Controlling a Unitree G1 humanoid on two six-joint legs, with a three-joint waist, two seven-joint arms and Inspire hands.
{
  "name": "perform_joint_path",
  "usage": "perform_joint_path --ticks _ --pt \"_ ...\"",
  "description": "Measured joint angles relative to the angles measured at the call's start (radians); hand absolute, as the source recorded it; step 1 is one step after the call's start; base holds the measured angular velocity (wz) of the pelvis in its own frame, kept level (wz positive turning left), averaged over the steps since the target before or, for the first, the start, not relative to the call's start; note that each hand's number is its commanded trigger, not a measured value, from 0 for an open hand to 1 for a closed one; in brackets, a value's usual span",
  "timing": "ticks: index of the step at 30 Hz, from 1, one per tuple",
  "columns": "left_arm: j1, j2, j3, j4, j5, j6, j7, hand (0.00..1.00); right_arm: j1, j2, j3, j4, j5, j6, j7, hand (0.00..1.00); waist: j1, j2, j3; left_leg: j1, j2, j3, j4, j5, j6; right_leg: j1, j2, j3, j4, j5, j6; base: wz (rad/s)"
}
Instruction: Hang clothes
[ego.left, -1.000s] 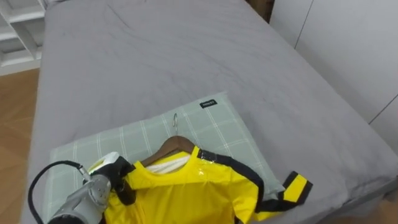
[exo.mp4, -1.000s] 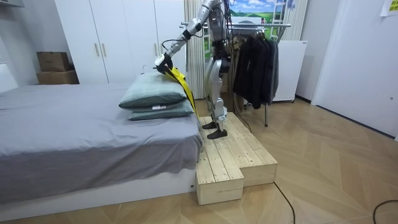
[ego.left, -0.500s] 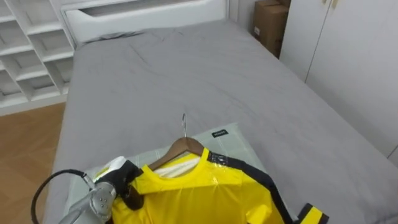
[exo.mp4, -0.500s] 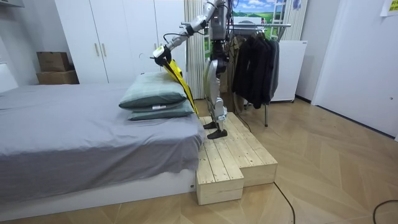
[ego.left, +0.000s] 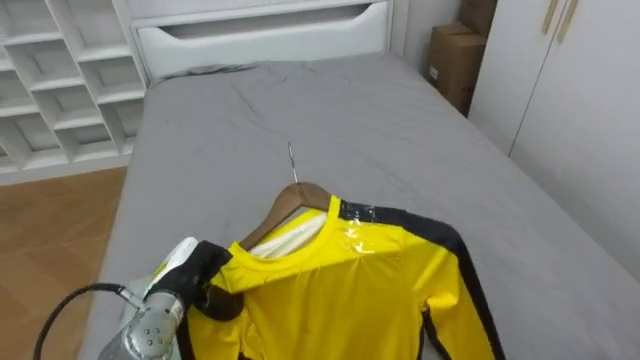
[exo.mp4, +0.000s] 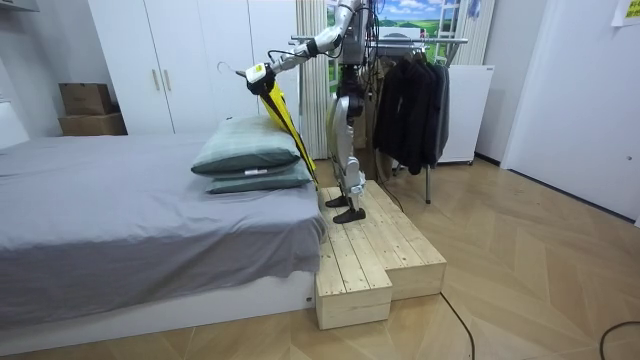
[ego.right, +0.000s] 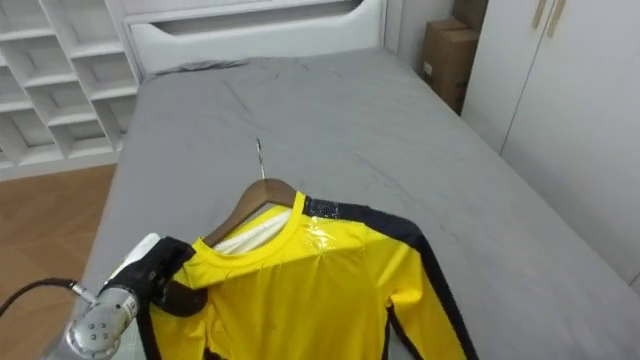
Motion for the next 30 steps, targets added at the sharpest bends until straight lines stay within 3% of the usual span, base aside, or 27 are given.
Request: perform_joint_path --ticks 6,12,16,21,27,30 --pt "0.049 0.001 0.004 -0.049 -0.001 0.000 0.020 1.00 0.013 0.001 -0.015 -0.025 -0.021 0.016 -0.023 0.00 0.037 -0.002 -0.0011 0.008 -0.003 -0.005 -0.006 -0.001 -0.001 0.016 0.000 -0.002 -0.013 0.000 0.002 0.02" --pt "0.100 0.021 0.022 -0.205 0.008 -0.002 0.043 1.00 0.015 0.001 -0.081 -0.078 -0.026 0.004 -0.046 0.00 0.064 -0.003 -0.0017 0.034 -0.005 -0.010 -0.019 -0.001 -0.001 0.040 0.000 -0.007 -0.026 0.000 0.002 0.02" --pt "0.126 0.028 0.080 -0.260 0.008 -0.007 0.076 1.00 0.020 0.000 -0.143 -0.111 -0.061 -0.004 -0.046 0.00 0.062 -0.008 -0.0007 0.041 -0.005 -0.016 -0.022 -0.001 -0.001 0.051 -0.001 -0.012 -0.031 0.000 0.002 0.06" --pt "0.144 0.047 0.100 -0.267 0.009 -0.005 0.107 1.00 0.035 -0.001 -0.185 -0.186 -0.106 -0.003 -0.063 0.00 0.064 -0.031 0.0019 0.031 -0.005 -0.029 -0.022 -0.001 -0.001 0.047 -0.001 -0.022 -0.032 -0.001 0.001 0.07" --pt "0.171 0.050 0.121 -0.303 0.014 -0.003 0.111 1.00 0.044 -0.009 -0.203 -0.329 -0.232 -0.015 -0.090 0.00 0.065 -0.042 -0.0046 0.018 -0.005 -0.029 -0.017 -0.001 -0.001 0.035 -0.003 -0.035 -0.027 0.003 0.001 0.00" --pt "0.193 0.083 0.122 -0.372 0.022 -0.008 0.131 1.00 0.056 -0.016 -0.225 -0.501 -0.318 -0.032 -0.133 0.00 0.061 -0.041 -0.0052 0.021 -0.004 -0.029 -0.018 -0.001 -0.001 0.038 -0.002 -0.034 -0.028 0.003 0.001 0.00"
